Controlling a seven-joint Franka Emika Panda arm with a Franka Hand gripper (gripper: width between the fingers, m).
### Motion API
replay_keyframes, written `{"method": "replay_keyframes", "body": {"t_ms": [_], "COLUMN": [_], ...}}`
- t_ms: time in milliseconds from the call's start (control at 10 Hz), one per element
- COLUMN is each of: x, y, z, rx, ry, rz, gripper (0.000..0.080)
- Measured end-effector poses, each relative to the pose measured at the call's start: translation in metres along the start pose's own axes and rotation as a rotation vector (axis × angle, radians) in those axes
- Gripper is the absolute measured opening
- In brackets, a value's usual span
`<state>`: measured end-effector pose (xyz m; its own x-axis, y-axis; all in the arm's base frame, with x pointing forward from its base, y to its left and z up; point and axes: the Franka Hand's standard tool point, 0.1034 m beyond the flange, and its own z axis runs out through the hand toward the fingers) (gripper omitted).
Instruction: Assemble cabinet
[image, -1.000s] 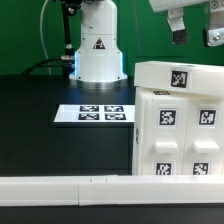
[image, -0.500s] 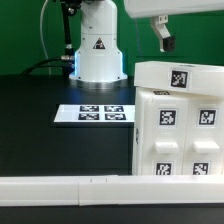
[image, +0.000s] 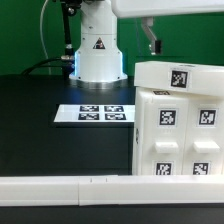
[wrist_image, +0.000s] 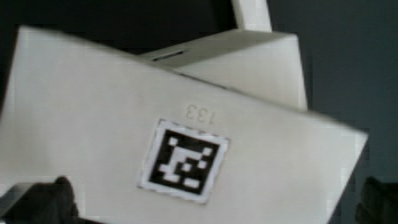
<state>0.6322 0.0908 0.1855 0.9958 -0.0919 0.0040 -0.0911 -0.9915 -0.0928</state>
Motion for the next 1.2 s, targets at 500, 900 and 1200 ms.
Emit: {"method": "replay_keyframes", "body": {"t_ms": [500, 900, 1200], "x": [0.004, 0.004, 0.004], "y": [0.009, 0.008, 0.017], "z": [0.0, 0.014, 0.021], "rx": [-0.057, -0.116, -0.118], "ry": [0.003, -0.012, -0.021], "rz": [-0.441, -0.886, -0.864], "gripper": [0.0796, 0.0796, 0.0796]}}
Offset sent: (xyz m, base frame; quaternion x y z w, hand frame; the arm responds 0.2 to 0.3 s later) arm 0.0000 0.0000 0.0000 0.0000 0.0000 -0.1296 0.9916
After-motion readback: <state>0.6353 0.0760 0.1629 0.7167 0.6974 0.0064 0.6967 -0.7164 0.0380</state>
